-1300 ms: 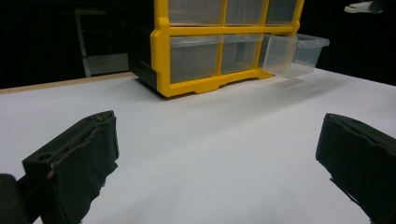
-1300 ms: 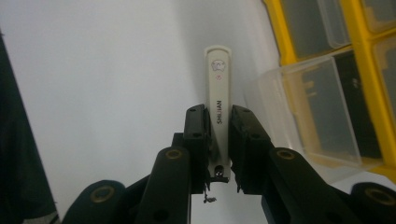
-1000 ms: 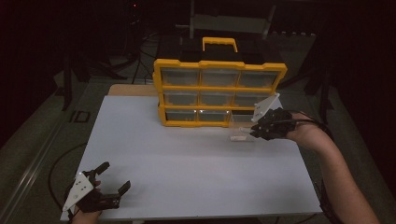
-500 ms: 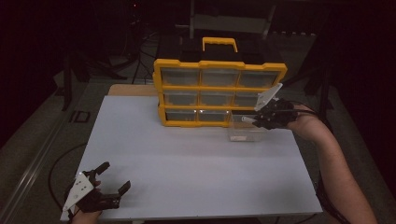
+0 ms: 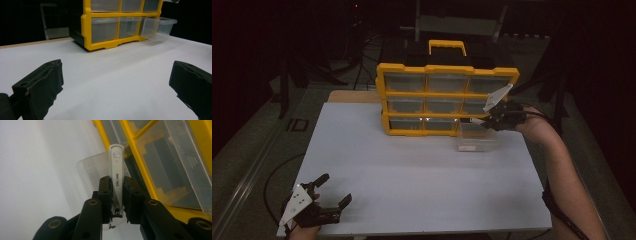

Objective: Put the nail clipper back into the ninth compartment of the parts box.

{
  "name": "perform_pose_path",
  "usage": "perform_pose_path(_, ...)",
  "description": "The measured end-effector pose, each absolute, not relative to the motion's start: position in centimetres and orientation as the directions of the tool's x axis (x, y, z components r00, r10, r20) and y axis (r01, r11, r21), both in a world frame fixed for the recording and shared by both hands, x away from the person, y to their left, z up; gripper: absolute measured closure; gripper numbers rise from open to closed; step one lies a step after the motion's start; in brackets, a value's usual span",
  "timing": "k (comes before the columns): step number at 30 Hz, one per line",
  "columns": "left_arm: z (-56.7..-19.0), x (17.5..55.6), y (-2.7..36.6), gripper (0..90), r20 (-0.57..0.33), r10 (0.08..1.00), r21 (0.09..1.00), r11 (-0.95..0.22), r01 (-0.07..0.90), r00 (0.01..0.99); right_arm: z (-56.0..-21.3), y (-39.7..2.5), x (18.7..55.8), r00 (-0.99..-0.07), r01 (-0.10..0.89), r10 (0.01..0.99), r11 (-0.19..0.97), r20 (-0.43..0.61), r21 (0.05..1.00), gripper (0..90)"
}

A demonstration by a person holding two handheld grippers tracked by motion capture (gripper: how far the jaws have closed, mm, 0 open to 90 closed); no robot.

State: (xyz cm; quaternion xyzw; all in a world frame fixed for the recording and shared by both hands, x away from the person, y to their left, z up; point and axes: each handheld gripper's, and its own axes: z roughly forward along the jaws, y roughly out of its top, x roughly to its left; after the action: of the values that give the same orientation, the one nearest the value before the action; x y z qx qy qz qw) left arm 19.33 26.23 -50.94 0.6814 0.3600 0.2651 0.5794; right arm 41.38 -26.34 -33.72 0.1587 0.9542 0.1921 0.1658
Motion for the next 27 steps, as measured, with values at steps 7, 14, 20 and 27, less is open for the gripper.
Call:
perform_pose_path(7, -51.0, 19.3, 26.3, 0.3, -0.059, 0.797, 0.981, -0.066, 0.185, 0.601, -34.5, -26.5, 42.3, -0.896, 0.235, 0.363, 0.876, -0.255, 0.422, 77.8)
perform_pose_path(14, -51.0, 19.3, 26.3, 0.3, -0.061, 0.796, 0.980, -0.066, 0.186, 0.602, -36.4, -26.6, 43.3, -0.909, 0.228, 0.347, 0.878, -0.231, 0.421, 77.8)
perform_pose_path(20, -51.0, 19.3, 26.3, 0.3, -0.061, 0.797, 0.980, -0.066, 0.187, 0.601, -37.8, -26.7, 43.7, -0.915, 0.235, 0.343, 0.881, -0.211, 0.412, 77.8)
perform_pose_path(27, -51.0, 19.4, 26.3, 0.3, -0.063, 0.797, 0.980, -0.065, 0.190, 0.600, -38.9, -26.8, 44.1, -0.922, 0.255, 0.345, 0.882, -0.174, 0.396, 77.8)
